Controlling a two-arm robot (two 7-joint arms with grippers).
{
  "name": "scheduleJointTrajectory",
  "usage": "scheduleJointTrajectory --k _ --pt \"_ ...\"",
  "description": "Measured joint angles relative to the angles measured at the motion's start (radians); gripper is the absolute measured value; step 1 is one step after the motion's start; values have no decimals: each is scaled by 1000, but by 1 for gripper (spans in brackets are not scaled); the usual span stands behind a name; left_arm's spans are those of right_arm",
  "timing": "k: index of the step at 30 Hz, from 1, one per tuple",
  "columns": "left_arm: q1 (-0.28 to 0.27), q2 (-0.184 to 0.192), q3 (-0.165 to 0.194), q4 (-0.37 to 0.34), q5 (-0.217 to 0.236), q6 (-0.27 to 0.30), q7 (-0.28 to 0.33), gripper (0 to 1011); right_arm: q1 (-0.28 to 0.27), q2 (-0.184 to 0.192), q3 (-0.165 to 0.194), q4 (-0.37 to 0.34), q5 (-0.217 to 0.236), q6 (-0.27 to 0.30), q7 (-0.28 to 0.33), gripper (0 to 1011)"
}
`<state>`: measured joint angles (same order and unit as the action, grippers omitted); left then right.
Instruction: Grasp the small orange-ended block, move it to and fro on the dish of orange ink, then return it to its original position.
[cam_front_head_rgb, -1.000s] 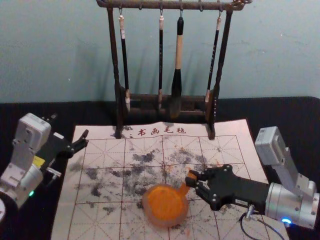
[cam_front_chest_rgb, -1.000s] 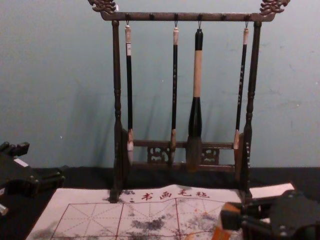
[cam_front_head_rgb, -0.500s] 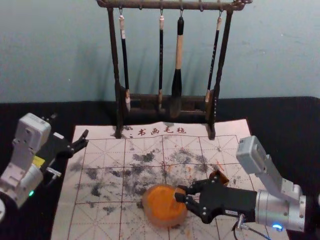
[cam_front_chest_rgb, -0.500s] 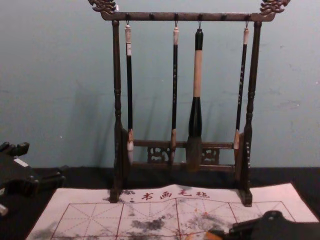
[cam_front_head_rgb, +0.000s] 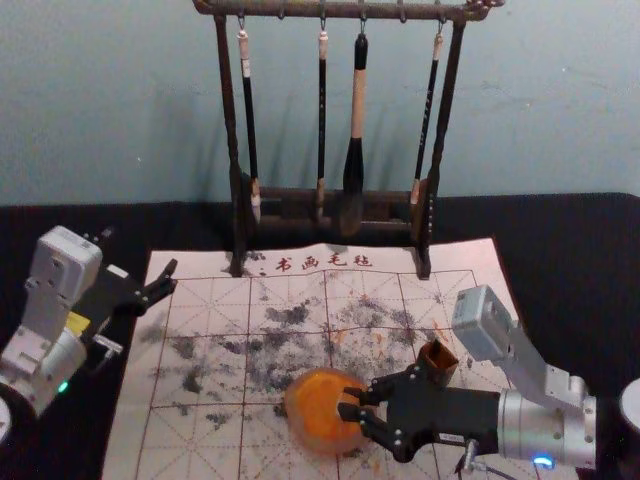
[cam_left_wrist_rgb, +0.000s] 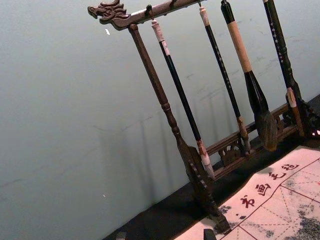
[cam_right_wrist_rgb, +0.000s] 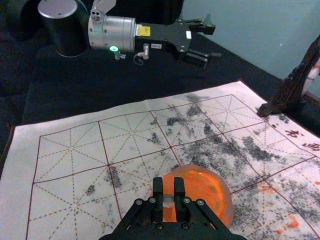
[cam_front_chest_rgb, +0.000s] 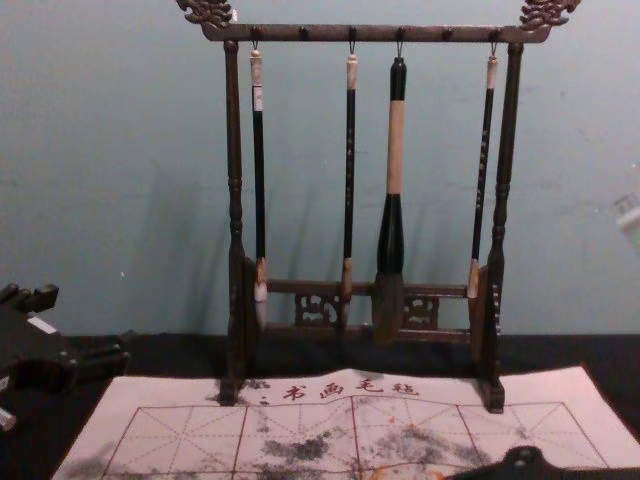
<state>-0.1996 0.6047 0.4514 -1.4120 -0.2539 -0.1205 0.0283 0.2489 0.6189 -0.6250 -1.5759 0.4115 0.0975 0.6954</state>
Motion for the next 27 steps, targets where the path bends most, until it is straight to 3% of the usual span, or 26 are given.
scheduleJointTrajectory --k 27 --pt "0 0 0 0 0 0 0 1001 46 -49 -33 61 -32 -4 -9 92"
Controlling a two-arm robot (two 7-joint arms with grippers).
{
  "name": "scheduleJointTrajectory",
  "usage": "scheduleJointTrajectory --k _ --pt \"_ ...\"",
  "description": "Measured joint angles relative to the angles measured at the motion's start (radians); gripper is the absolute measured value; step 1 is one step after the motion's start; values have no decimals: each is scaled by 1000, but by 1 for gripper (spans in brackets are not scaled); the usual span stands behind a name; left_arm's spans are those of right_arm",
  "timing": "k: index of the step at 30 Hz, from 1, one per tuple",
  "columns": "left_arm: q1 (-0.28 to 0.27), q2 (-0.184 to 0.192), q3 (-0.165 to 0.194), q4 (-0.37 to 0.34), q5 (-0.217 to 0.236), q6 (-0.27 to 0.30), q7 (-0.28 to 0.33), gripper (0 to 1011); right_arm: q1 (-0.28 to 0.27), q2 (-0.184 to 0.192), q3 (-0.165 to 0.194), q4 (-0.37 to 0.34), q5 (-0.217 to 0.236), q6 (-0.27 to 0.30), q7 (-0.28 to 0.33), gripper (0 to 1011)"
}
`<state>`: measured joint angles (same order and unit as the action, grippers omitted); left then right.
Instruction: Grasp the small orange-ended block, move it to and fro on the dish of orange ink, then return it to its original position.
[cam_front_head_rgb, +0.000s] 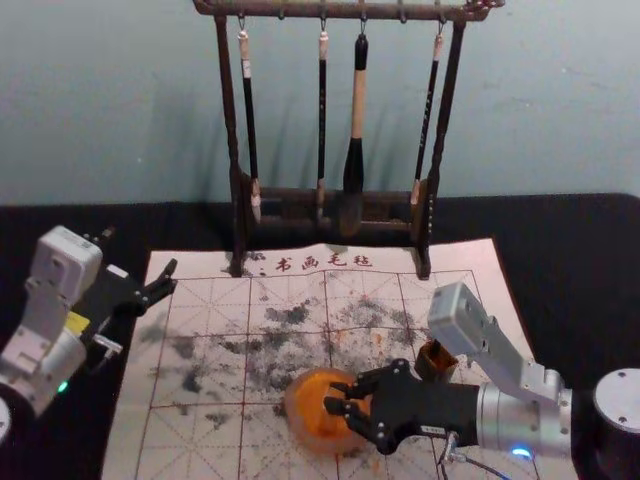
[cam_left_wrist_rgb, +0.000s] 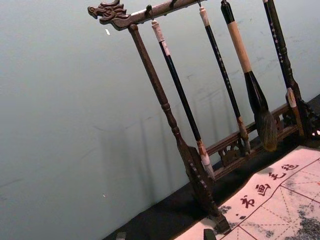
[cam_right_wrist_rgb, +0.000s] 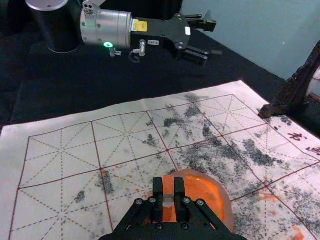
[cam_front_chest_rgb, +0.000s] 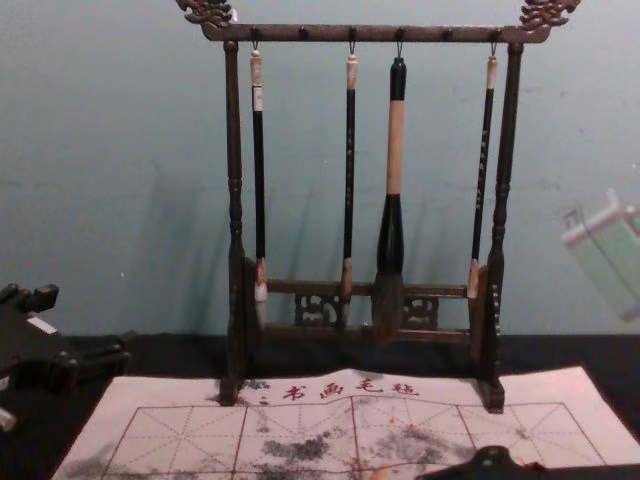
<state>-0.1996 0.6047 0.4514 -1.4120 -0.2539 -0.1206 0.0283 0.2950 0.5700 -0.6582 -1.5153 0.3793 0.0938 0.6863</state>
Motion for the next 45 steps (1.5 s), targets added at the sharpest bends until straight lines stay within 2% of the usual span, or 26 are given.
scheduleJointTrajectory --k 11,19,36,45 --pt "0 0 0 0 0 0 0 1001 20 -23 2 12 -26 36 -45 92" --pt "0 0 0 0 0 0 0 1001 26 -25 12 12 -39 65 -63 92" --pt "0 0 0 0 0 0 0 1002 -18 32 45 -60 -30 80 -54 92" --pt "0 0 0 0 0 0 0 1001 -28 45 42 -80 -25 77 -40 92"
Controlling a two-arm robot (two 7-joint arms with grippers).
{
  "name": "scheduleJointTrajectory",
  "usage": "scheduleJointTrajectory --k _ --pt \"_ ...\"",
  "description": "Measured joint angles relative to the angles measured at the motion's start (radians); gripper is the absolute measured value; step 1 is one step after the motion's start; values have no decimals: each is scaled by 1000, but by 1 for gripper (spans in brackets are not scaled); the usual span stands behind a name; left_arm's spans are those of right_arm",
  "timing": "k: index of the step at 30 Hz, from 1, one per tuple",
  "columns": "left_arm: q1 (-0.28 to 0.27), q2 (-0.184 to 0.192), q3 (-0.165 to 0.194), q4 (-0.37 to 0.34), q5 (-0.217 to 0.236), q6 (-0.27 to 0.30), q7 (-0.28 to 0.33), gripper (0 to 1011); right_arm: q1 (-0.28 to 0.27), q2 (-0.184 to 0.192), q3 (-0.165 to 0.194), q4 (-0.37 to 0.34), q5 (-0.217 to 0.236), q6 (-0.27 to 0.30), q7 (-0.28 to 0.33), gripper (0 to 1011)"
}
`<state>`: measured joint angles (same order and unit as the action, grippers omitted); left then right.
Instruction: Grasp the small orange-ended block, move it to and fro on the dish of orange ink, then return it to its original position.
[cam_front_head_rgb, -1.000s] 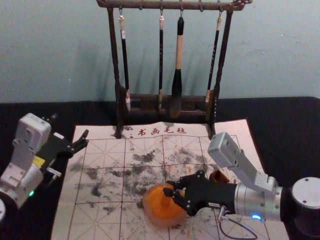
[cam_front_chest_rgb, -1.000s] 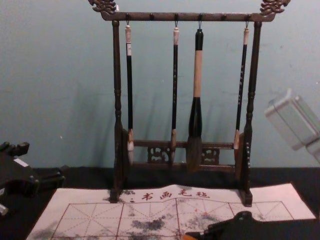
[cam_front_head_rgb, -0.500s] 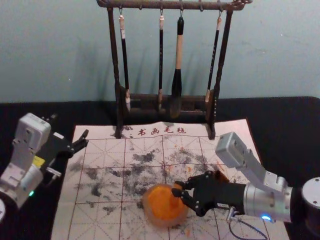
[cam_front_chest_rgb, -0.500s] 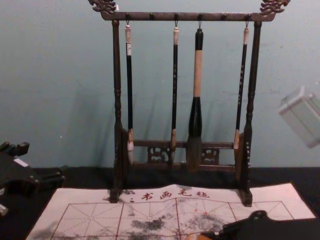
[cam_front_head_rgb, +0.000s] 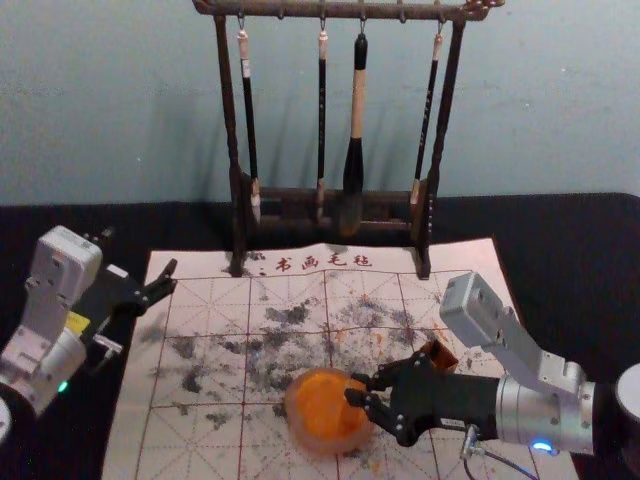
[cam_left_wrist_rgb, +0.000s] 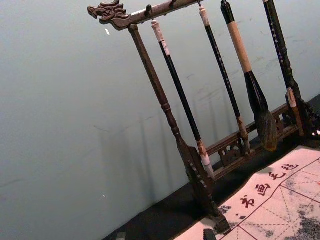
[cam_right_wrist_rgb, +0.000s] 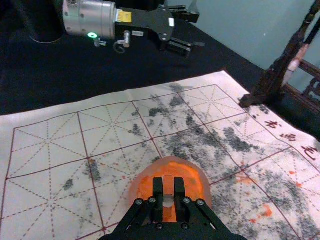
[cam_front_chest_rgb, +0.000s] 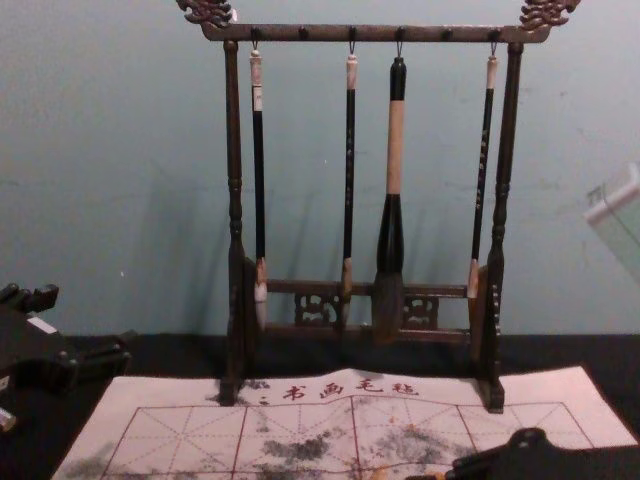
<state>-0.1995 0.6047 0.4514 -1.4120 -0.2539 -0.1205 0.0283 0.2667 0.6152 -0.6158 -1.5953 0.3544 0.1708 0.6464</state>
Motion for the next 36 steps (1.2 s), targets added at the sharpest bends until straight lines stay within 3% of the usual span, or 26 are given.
scheduleJointTrajectory --k 18,36 --pt "0 0 0 0 0 0 0 1001 21 -13 -34 16 -7 -4 24 92" --pt "0 0 0 0 0 0 0 1001 71 -58 -56 74 -28 2 19 92"
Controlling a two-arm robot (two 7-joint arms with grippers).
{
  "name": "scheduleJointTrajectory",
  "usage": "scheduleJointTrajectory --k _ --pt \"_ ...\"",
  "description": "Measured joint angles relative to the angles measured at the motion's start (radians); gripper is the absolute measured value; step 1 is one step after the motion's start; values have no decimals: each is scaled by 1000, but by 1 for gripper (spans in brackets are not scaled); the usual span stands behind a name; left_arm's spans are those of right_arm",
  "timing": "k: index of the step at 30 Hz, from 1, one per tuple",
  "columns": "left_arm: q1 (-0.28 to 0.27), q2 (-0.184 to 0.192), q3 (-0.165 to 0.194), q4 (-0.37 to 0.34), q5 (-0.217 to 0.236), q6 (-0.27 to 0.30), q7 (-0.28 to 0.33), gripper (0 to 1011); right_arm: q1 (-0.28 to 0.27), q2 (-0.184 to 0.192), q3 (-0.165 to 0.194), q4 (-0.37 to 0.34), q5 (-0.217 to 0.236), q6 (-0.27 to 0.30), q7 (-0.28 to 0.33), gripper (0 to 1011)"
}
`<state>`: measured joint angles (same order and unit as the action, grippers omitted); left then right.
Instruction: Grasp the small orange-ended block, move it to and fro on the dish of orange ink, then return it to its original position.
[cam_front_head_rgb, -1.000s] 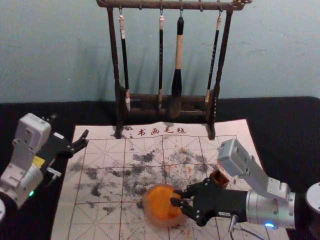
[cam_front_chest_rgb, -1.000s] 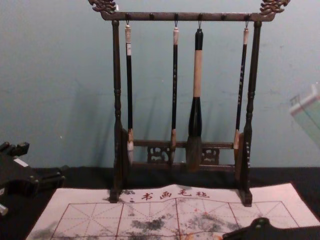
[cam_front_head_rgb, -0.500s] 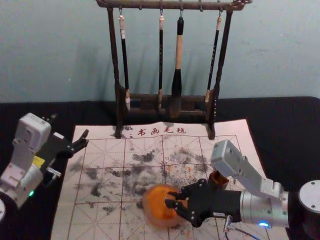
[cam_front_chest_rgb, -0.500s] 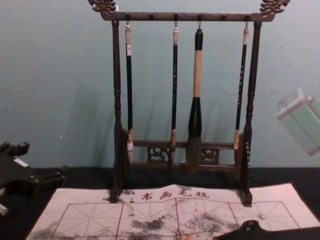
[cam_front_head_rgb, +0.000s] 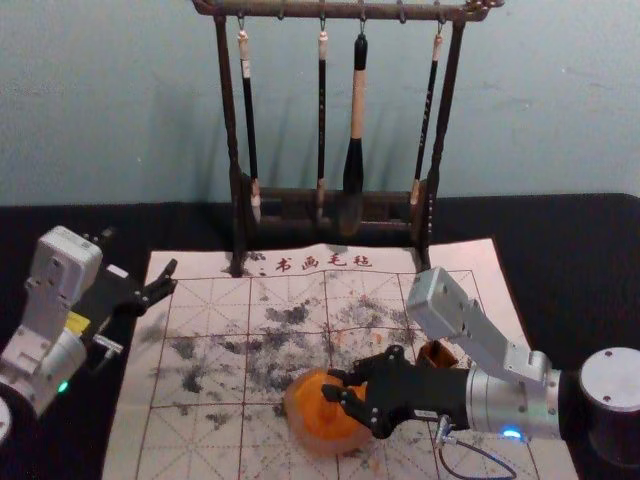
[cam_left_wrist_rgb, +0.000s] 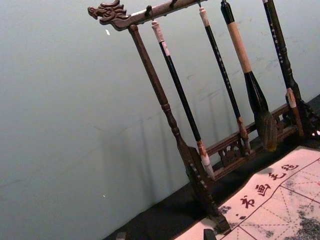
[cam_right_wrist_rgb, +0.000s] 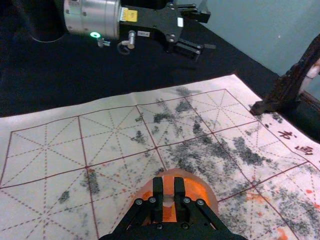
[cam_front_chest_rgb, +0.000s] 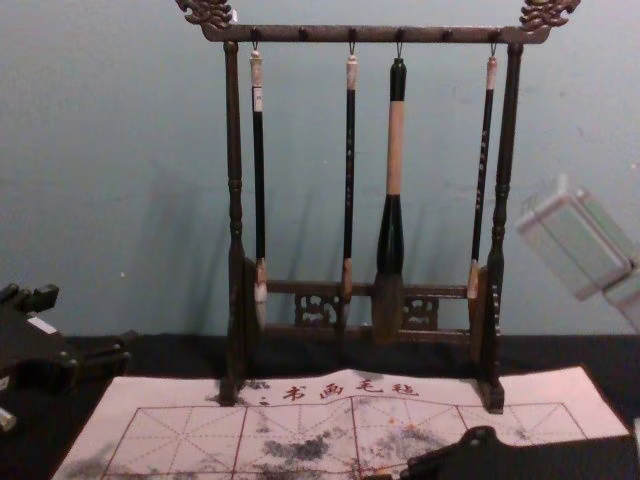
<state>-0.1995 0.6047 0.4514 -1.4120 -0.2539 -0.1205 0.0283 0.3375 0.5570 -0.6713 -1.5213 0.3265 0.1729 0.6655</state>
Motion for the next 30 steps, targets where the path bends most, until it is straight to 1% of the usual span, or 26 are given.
scheduleJointTrajectory --k 6,16,22,30 --pt "0 0 0 0 0 0 0 1001 14 -15 3 23 -6 8 -14 92" --pt "0 0 0 0 0 0 0 1001 19 -18 13 38 -12 18 -26 92" --pt "0 0 0 0 0 0 0 1001 13 -11 21 33 -13 22 -28 92" --pt "0 0 0 0 0 0 0 1001 -10 13 33 1 -14 35 -36 92"
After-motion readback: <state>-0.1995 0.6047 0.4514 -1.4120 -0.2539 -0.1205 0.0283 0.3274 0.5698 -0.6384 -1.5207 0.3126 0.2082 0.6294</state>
